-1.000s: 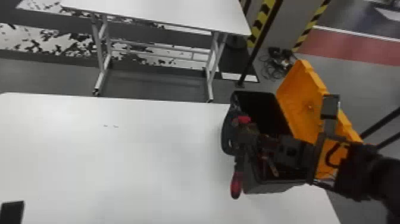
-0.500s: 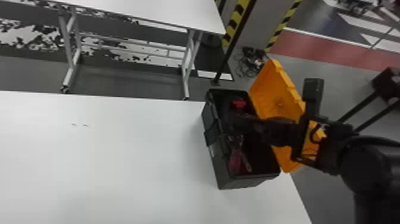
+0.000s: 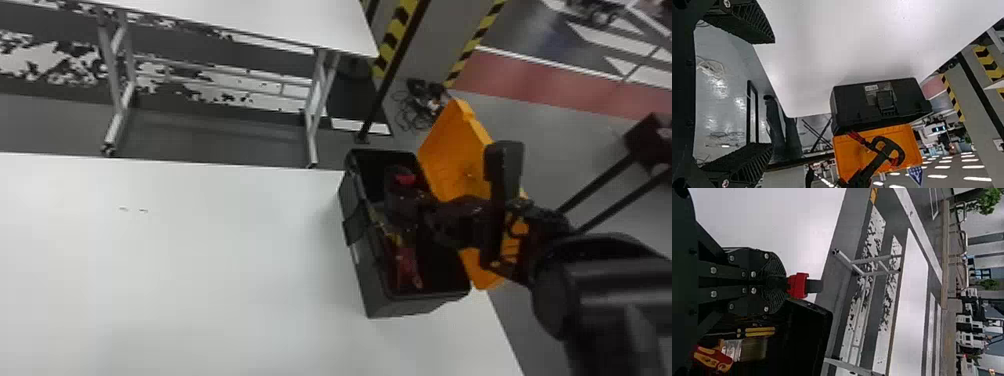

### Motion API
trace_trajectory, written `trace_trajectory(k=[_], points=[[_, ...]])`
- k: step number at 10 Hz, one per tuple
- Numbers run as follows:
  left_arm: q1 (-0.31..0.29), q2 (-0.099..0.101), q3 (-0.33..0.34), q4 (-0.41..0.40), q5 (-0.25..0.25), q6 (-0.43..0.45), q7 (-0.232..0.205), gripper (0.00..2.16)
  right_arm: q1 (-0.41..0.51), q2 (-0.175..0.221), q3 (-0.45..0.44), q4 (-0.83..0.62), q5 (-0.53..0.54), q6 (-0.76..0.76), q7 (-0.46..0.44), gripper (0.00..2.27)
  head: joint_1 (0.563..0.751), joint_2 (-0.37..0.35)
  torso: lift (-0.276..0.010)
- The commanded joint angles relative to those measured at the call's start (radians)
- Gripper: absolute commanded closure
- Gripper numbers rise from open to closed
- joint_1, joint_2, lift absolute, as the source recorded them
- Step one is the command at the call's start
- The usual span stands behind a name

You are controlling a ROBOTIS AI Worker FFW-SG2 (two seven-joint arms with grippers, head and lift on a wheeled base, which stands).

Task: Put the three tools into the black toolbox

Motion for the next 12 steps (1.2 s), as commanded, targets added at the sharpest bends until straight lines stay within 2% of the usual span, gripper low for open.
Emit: trace_trajectory(k=[1,4,6,7,8,9,10,12], points=[[0.007,0.001,0.007,-0.002,0.006,-0.004,-0.003,0.08,-0.002,-0.003,0.022,0.043,0.044,-0.091,-0.002,2.24,0.695,-0.350,-0.051],[0.007,0.001,0.016,-0.005,0.012,-0.007,-0.006,0.08,0.001,-0.019,0.026,0.116,0.071,-0.214,0.013,2.24,0.695,-0.350,-0.051],[0.005,0.003,0.016,-0.008,0.012,-0.007,-0.004,0.08,-0.002,-0.019,0.003,0.156,0.045,-0.220,0.012,2.24,0.695,-0.350,-0.051],[0.001,0.003,0.016,-0.010,0.012,-0.004,-0.001,0.08,-0.007,-0.017,-0.006,0.161,0.038,-0.180,0.012,1.97,0.695,-0.350,-0.051],[-0.003,0.003,0.016,-0.011,0.012,-0.004,0.006,0.08,-0.010,-0.016,-0.013,0.159,0.033,-0.128,0.009,0.28,0.695,-0.350,-0.051],[-0.006,0.003,0.016,-0.011,0.012,-0.007,0.023,0.08,-0.010,-0.012,-0.038,0.150,-0.010,-0.079,0.009,0.00,0.695,-0.350,-0.051],[-0.009,0.003,0.016,-0.014,0.013,-0.019,0.054,0.08,0.003,-0.002,-0.096,0.124,-0.133,-0.011,0.012,0.02,0.695,-0.350,-0.051],[-0.013,0.001,0.002,-0.023,0.015,-0.096,0.121,0.08,0.072,0.115,-0.158,0.011,-0.218,-0.002,0.010,0.08,0.695,-0.350,-0.051]])
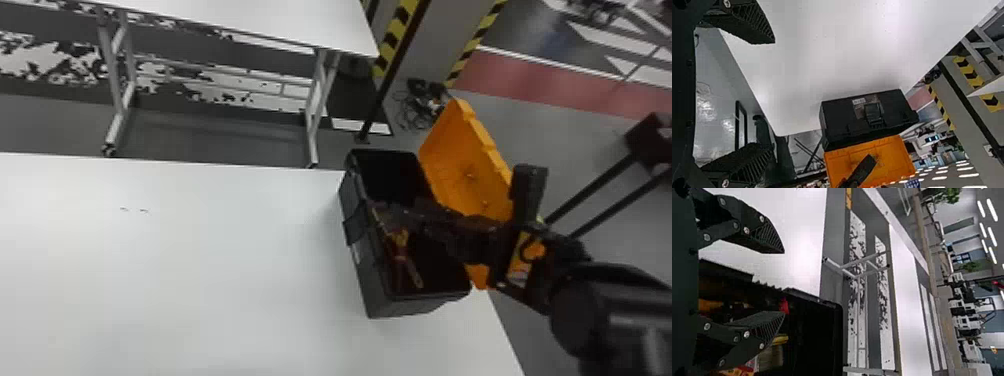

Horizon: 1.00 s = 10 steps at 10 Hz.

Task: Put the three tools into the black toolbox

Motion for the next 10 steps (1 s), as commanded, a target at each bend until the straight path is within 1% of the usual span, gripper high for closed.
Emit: trace_trajectory(k=[1,2,3,4,5,6,7,8,9,10], points=[[0.000,0.000,-0.029,-0.011,-0.003,-0.094,0.070,0.08,0.056,0.087,-0.018,-0.069,-0.056,0.002,-0.007,0.08,0.695,-0.350,-0.051],[0.000,0.001,-0.055,-0.011,-0.027,-0.158,0.113,0.08,0.096,0.145,-0.016,-0.092,-0.073,-0.017,-0.011,0.08,0.695,-0.350,-0.051],[0.000,0.007,-0.097,-0.007,-0.076,-0.272,0.188,0.08,0.140,0.194,-0.013,-0.095,-0.099,-0.069,-0.013,0.08,0.695,-0.335,-0.051],[0.000,0.038,-0.143,0.006,-0.116,-0.388,0.269,0.08,0.189,0.248,-0.009,-0.095,-0.109,-0.155,-0.018,0.08,0.695,-0.293,-0.051],[0.002,0.069,-0.181,0.013,-0.139,-0.486,0.340,0.08,0.229,0.274,-0.012,-0.094,-0.133,-0.216,-0.018,0.07,0.695,-0.248,-0.051],[0.020,0.098,-0.223,0.023,-0.173,-0.683,0.435,0.08,0.278,0.279,-0.015,-0.094,-0.148,-0.296,-0.018,0.06,0.695,-0.231,-0.051],[0.042,0.144,-0.275,0.041,-0.198,-0.894,0.538,0.08,0.321,0.279,-0.016,-0.085,-0.155,-0.379,-0.018,0.06,0.695,-0.210,-0.051],[0.046,0.165,-0.324,0.064,-0.254,-1.020,0.585,0.08,0.356,0.279,-0.015,-0.055,-0.153,-0.462,-0.016,0.06,0.695,-0.193,-0.051],[0.046,0.185,-0.353,0.084,-0.271,-1.082,0.605,0.08,0.390,0.279,-0.013,-0.012,-0.147,-0.557,-0.008,0.06,0.695,-0.206,-0.051],[0.054,0.192,-0.364,0.099,-0.270,-1.146,0.604,0.08,0.418,0.279,-0.015,0.041,-0.139,-0.667,0.001,0.06,0.695,-0.241,-0.051]])
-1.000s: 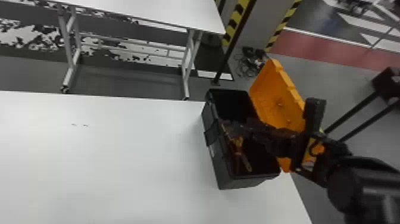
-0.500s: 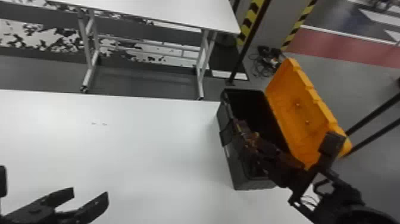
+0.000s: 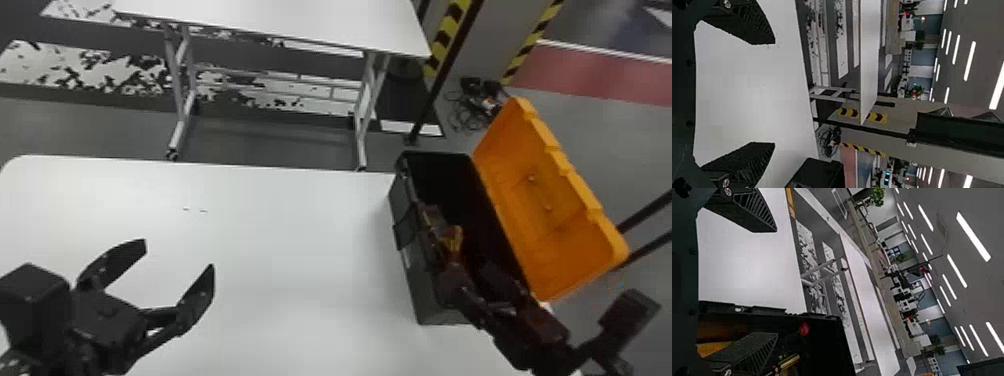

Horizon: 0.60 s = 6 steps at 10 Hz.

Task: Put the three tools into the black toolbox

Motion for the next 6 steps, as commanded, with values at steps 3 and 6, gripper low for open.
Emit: trace_trajectory(k=[3,6], points=[[0.062,0.011,-0.019,0.036,0.000,-0.192,0.002,0.08,0.066,0.002,-0.006,0.182,0.007,-0.382,0.030,0.05,0.695,-0.326,-0.051],[0.139,0.011,-0.041,0.049,-0.012,-0.340,0.064,0.08,0.095,0.002,0.019,0.320,0.001,-0.692,0.053,0.04,0.695,-0.350,-0.051]])
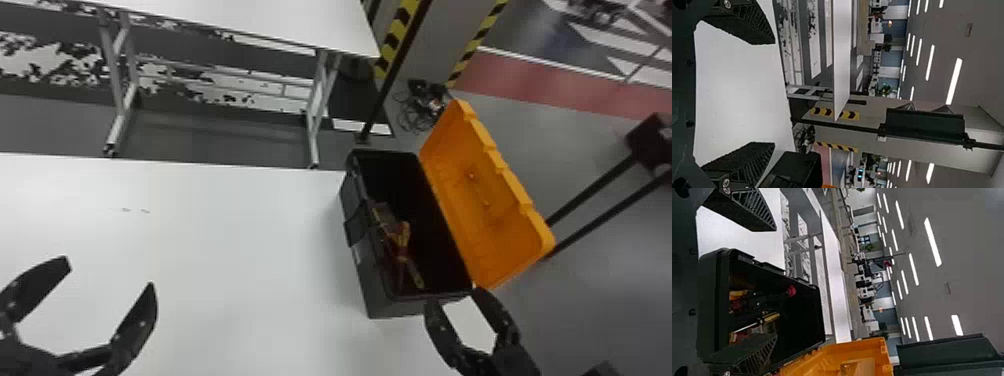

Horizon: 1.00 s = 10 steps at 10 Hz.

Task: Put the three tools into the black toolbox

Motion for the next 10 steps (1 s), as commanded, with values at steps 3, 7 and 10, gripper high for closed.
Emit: trace_trajectory(k=[3,7,10], points=[[0.062,-0.002,-0.046,0.004,-0.051,-0.094,0.087,0.08,0.038,0.002,0.125,0.048,0.047,-0.115,-0.088,0.05,0.695,-0.350,-0.051],[0.086,-0.005,-0.042,0.059,-0.028,-0.140,0.076,0.08,0.061,0.002,0.329,0.034,0.225,-0.204,-0.291,0.06,0.695,-0.292,-0.051],[0.112,-0.011,-0.011,0.062,0.011,-0.205,0.053,0.08,0.086,-0.002,0.320,0.011,0.176,-0.207,-0.292,0.07,0.695,-0.224,-0.051]])
